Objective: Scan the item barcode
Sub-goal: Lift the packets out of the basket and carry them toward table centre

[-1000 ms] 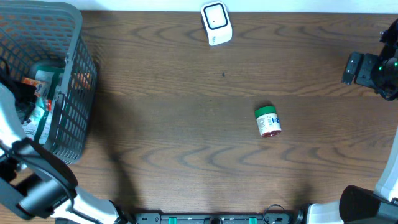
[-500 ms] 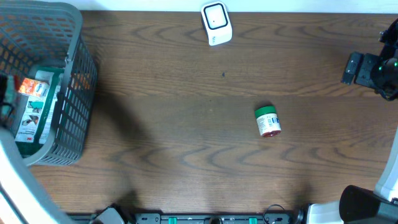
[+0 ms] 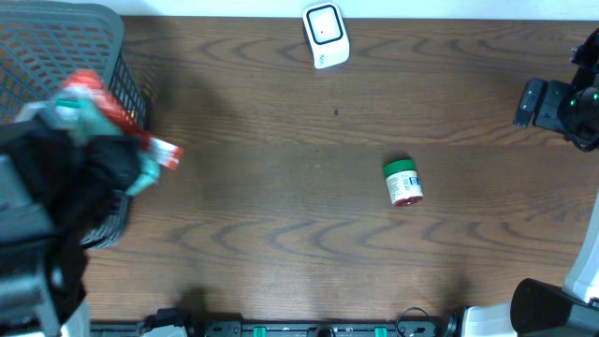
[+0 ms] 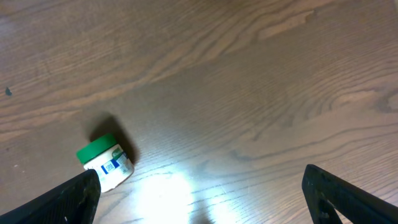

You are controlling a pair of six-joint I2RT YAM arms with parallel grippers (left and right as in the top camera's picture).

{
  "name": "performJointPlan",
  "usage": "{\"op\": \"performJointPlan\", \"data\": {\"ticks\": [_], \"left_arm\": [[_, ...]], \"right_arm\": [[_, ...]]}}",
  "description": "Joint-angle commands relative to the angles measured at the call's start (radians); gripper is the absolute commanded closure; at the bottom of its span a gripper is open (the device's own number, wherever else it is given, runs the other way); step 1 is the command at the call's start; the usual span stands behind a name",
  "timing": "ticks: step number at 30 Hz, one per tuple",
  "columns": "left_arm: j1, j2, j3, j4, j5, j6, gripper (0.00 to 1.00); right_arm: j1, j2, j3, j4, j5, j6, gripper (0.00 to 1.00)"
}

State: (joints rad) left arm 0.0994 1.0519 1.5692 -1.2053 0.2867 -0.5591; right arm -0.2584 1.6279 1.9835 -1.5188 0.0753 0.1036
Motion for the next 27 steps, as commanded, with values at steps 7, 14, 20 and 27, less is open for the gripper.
{"op": "performJointPlan", "data": {"ticks": [7,14,20,27], "left_arm": [[-0.41,0.182,-0.25,0.099,-0.068,0.024,0.93],[-0.632,0.47,-0.322,0.359,-0.075,0.024,0.93],[-0.693,0.67,-0.322,0.505,-0.162,0.023,0.93],[-0.676,0.68,-0.322,0.373,-0.369,-0.061,0.93]], "right_arm": [[-0.003,0.003,0.011,0.0,-0.002,0.015,0.01],[-0.003,0.003,0.011,0.0,-0.002,0.015,0.01],[-0.003,0.003,0.011,0.0,-0.002,0.015,0.01],[-0.003,0.003,0.011,0.0,-0.002,0.015,0.01]]}}
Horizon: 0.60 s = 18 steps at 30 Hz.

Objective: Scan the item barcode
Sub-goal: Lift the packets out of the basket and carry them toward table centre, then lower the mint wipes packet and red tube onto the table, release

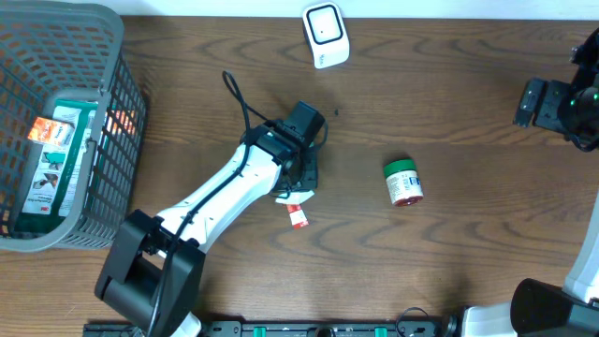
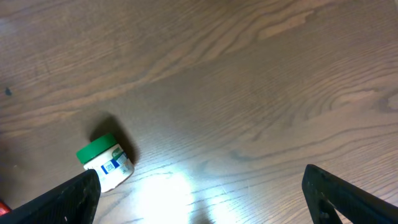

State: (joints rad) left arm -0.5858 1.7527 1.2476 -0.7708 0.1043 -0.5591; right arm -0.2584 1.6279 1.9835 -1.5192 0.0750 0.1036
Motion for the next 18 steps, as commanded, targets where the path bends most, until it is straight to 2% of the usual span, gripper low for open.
{"op": "performJointPlan", "data": {"ticks": [1,4,6,7,8,9,10,13,18], "left_arm": [[0.009,-0.02,0.0,-0.1,-0.238,-0.078,0.93],[0.008,-0.013,-0.012,-0.184,-0.274,-0.086,0.93],[0.008,-0.013,-0.043,-0.179,-0.274,-0.086,0.91],[0.009,-0.013,-0.062,-0.175,-0.274,-0.086,0.75],[0.009,-0.013,-0.076,-0.175,-0.274,-0.084,0.49],[0.01,-0.013,-0.084,-0.174,-0.274,-0.072,0.27],[0.011,-0.013,-0.084,-0.174,-0.274,-0.053,0.19],[0.028,-0.016,-0.061,-0.176,-0.274,0.017,0.17],[0.078,-0.019,0.014,-0.219,-0.273,0.024,0.17]], "right_arm": [[-0.003,0.003,0.011,0.0,-0.001,0.015,0.01],[-0.003,0.003,0.011,0.0,-0.001,0.015,0.01],[-0.003,0.003,0.011,0.0,-0.001,0.015,0.01],[-0.003,0.003,0.011,0.0,-0.001,0.015,0.01],[-0.003,0.003,0.011,0.0,-0.001,0.015,0.01],[-0.003,0.003,0.011,0.0,-0.001,0.015,0.01],[-0.003,0.003,0.011,0.0,-0.001,0.015,0.01],[-0.003,0.003,0.011,0.0,-0.001,0.015,0.01],[-0.003,0.003,0.011,0.0,-0.001,0.015,0.01]]}}
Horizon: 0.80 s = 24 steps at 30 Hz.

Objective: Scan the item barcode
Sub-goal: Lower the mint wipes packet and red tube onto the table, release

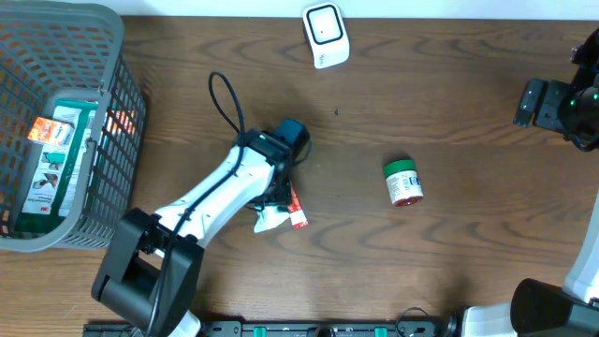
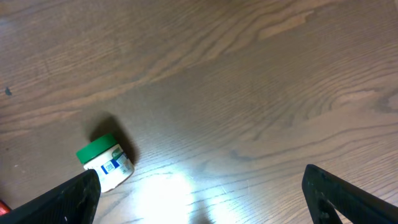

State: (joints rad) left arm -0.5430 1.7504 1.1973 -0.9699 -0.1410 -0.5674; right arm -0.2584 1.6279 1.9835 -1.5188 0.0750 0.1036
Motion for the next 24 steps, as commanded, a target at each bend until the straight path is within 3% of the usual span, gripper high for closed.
{"op": "performJointPlan", "data": {"ticks": [1,2,3,4,5,9,24], "left_arm": [[0.045,-0.018,0.072,-0.024,-0.024,0.032,0.18],[0.053,-0.02,0.077,-0.024,-0.01,0.032,0.27],[0.064,-0.021,0.079,-0.023,0.012,0.033,0.47],[0.074,-0.021,0.079,-0.021,0.042,0.033,0.76],[0.083,-0.021,0.078,-0.021,0.07,0.033,0.93],[0.121,-0.02,0.063,-0.02,0.27,0.078,0.93],[0.14,-0.018,-0.12,0.172,0.36,0.08,0.93]], "right_arm": [[-0.003,0.003,0.011,0.0,-0.001,0.015,0.01],[-0.003,0.003,0.011,0.0,-0.001,0.015,0.01],[-0.003,0.003,0.011,0.0,-0.001,0.015,0.01],[-0.003,0.003,0.011,0.0,-0.001,0.015,0.01],[-0.003,0.003,0.011,0.0,-0.001,0.015,0.01],[-0.003,0.003,0.011,0.0,-0.001,0.015,0.01],[-0.003,0.003,0.011,0.0,-0.001,0.015,0.01]]}}
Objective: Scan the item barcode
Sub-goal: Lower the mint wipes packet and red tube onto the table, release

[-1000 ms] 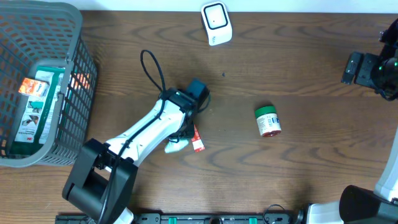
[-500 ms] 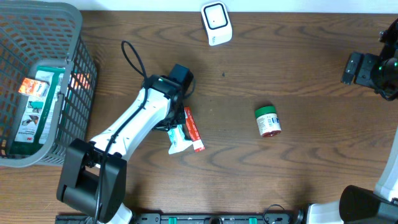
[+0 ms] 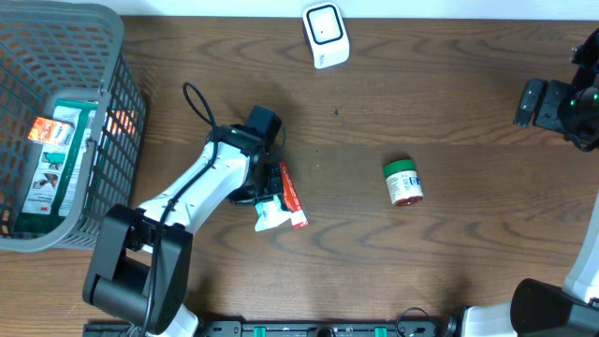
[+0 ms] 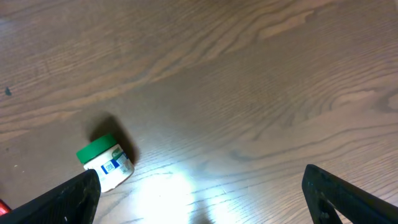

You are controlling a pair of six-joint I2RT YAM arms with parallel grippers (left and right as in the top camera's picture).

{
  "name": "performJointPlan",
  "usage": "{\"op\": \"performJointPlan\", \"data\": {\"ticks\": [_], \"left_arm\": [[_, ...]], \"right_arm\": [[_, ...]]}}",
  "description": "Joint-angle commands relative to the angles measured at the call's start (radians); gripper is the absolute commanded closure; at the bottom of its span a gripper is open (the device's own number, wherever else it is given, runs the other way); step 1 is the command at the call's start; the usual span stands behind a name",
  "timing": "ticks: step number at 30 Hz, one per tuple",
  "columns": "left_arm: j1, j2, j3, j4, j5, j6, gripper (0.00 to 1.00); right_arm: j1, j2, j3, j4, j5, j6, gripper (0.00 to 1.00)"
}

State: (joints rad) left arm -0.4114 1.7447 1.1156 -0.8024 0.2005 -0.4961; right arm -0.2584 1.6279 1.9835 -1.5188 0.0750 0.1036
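A red-and-white tube [image 3: 284, 197] lies flat on the wood table [image 3: 449, 253], left of centre. My left gripper [image 3: 265, 181] points down right beside the tube's upper end; whether its fingers still touch the tube cannot be made out. The white barcode scanner [image 3: 326, 35] stands at the table's far edge. A small white jar with a green lid [image 3: 402, 183] lies on its side right of centre, and shows in the right wrist view as the jar [image 4: 105, 162]. My right gripper [image 4: 202, 199] hangs open at the far right, holding nothing.
A grey mesh basket [image 3: 112, 56] stands at the far left with a green box [image 3: 51, 168] inside. The left arm's cable [image 3: 197, 101] loops over the table behind the wrist. The right arm [image 3: 571, 103] sits at the right edge.
My left gripper has shifted left and slightly back. The tube now lies more upright in the overhead view, its red end beside the fingers. The right arm and jar are unmoved.
At first my left arm was blurred over the basket with the red-and-white tube in its gripper. Then it was at the table's centre with the tube under its fingers. After that the tube lay on the table, and the gripper has been drawing leftward beside it.
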Motion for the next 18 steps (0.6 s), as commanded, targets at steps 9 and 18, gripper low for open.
{"op": "performJointPlan", "data": {"ticks": [9,18], "left_arm": [[0.008,-0.013,-0.139,0.023,-0.146,0.006,0.92],[0.009,-0.049,-0.073,-0.007,-0.145,0.014,0.93]], "right_arm": [[-0.003,0.003,0.011,0.0,-0.001,0.015,0.01],[-0.003,0.003,0.011,0.0,-0.001,0.015,0.01]]}}
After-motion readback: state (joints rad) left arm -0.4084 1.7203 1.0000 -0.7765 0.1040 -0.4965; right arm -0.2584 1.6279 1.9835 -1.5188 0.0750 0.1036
